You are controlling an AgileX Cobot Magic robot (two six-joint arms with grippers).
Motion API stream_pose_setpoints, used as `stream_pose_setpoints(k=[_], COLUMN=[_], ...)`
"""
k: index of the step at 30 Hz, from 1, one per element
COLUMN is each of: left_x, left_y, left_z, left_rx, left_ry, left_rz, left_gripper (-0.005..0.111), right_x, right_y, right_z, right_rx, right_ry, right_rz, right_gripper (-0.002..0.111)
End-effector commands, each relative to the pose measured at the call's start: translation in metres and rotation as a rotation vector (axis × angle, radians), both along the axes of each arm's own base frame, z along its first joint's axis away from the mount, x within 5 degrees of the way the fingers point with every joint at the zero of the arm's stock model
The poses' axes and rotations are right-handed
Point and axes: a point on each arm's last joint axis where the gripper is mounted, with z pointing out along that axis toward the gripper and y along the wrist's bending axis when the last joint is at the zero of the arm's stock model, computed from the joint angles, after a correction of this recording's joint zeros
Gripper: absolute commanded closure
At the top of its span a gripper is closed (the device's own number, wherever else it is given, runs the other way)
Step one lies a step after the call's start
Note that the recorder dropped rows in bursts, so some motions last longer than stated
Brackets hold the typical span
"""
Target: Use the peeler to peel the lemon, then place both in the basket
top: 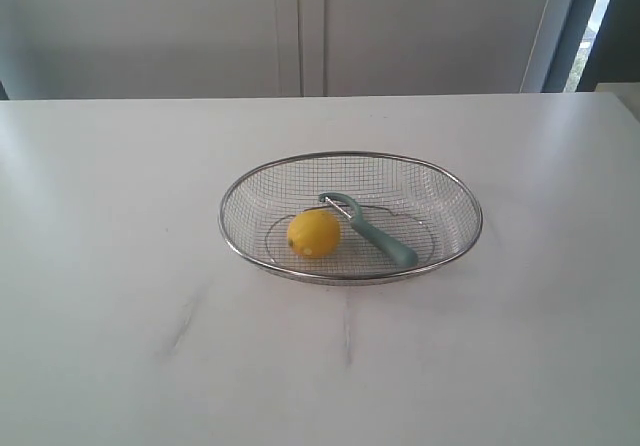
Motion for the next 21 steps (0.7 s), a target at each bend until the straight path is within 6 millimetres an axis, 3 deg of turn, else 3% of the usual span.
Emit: stream_pose_setpoints(k=[1, 9, 12, 14, 16, 21], left_x=[-0.002, -0.002, -0.002, -0.002, -0.002, -0.002], left_y=[0.0, 0.0, 0.0, 0.0, 0.0, 0.0], left_z=[-0.001, -0.001, -0.001, -0.001, -0.001, -0.001], left_rx=[-0.018, -0.018, -0.018, -0.018, -0.018, -0.018], left_ry=[0.004, 0.004, 0.004, 0.004, 0.004, 0.004], left_rz=[0.001, 0.001, 0.001, 0.001, 0.001, 0.001], left_gripper=[0.107, 0.107, 0.107, 0.107, 0.107, 0.107], right_x=[-0.038, -0.082, -0.065, -0.051, -0.037, -0.013], right_y=[-0.009, -0.003, -0.009, -0.017, -0.025, -0.036], right_z=[0.005, 0.004, -0.004, -0.023, -0.056, -0.132], right_rx=[0.015, 0.064, 0.155, 0.21, 0.184, 0.059], right_ry=[-0.153, -0.317, -0.369, -0.403, -0.369, -0.185], right_rz=[-0.201, -0.278, -0.308, -0.377, -0.462, -0.582], right_gripper=[0.108, 0.108, 0.108, 0.108, 0.108, 0.108])
